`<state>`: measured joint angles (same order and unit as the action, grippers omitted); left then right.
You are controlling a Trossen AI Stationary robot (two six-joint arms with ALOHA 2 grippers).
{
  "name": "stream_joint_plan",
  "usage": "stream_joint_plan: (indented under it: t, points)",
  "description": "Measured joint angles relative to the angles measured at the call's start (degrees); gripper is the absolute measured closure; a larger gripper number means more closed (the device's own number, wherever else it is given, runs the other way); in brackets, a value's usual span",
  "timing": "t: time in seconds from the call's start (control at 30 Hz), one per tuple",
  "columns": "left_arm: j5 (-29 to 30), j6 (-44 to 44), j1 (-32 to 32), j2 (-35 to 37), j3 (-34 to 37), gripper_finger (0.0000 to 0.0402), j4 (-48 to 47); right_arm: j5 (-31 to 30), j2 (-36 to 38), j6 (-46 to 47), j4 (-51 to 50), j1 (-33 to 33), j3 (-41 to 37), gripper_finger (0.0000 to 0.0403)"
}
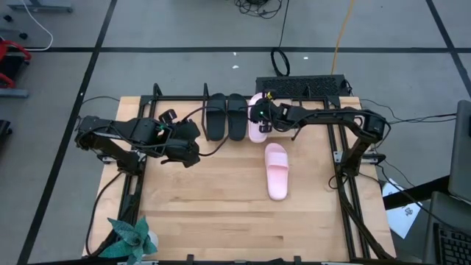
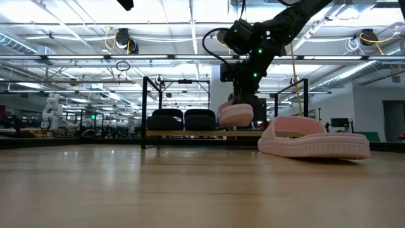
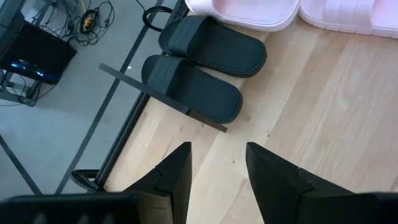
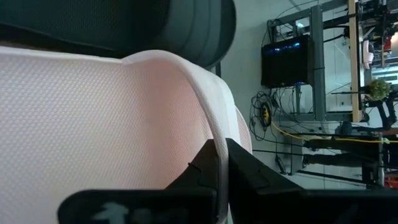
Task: Pick and place slides into the shelf
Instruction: Put the bottom pink slide on the shelf
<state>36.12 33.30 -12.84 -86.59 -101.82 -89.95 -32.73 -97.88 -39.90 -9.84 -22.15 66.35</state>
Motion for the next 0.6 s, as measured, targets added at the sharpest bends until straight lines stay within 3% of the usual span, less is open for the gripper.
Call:
stream_joint_plan:
  t: [0.6]
  points:
    - [0.0,-1.07,0.0,0.0,0.0,0.0252,0.0,1.58,-0.51,1.76,1.63,0.04,0.0,0.0403]
